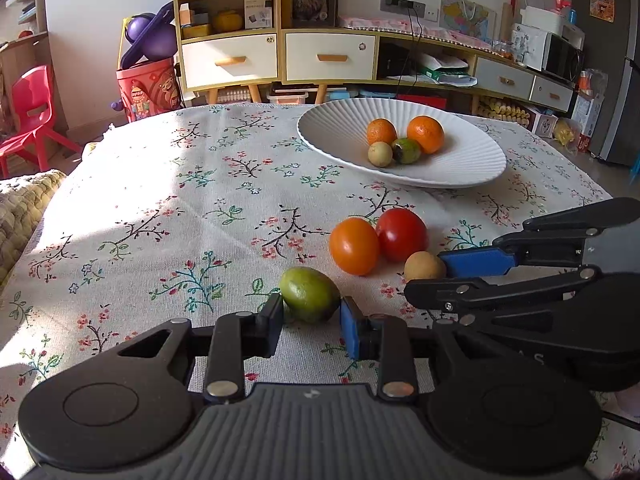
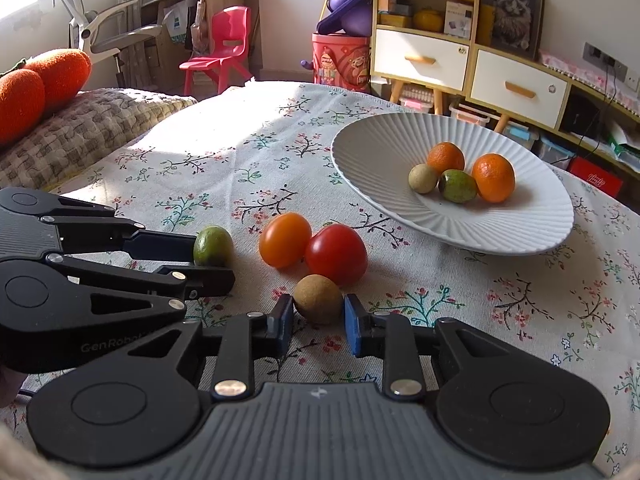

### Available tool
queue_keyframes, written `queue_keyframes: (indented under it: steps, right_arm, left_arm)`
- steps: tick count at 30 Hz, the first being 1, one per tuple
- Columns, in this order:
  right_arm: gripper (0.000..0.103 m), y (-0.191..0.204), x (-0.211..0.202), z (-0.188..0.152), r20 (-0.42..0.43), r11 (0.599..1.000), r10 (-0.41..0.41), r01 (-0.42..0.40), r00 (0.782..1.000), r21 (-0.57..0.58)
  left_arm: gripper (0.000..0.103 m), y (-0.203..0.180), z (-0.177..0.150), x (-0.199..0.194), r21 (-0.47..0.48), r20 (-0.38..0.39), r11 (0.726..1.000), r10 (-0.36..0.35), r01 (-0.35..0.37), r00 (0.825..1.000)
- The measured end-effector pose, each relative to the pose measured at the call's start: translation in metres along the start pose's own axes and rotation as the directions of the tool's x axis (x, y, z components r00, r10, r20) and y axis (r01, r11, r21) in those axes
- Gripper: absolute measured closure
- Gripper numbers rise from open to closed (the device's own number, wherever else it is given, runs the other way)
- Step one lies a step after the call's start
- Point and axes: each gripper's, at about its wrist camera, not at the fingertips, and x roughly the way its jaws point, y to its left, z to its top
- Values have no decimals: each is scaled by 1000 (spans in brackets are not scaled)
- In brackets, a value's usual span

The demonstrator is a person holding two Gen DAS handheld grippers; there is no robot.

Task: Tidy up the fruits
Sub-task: 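Carry the green fruit with the left gripper while the right gripper carries the kiwi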

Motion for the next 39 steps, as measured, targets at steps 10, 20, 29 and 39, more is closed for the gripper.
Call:
queue_keyframes:
  steps: [10,20,29,39]
  right_arm:
    - [79,-3,-7,3,-1,1000,-16,16,1000,6]
    - [79,-15,-18,10,17,998,-40,39,999,39]
    - [78,-27,-24,19,43,996,-67,64,997,69]
    - [79,-51,-25,30,74,987,-120,111,990,117]
  left_arm:
    - [88,-3,8,-4,-9,-4,1000,-4,4,1000]
    - [88,-11,25,-7,-10,11,1000,-19,19,1000]
    - [88,-18,43,-5,-8,30,1000,-29,30,999]
    - [88,-31,67,2,2,44,999,-46,46,998]
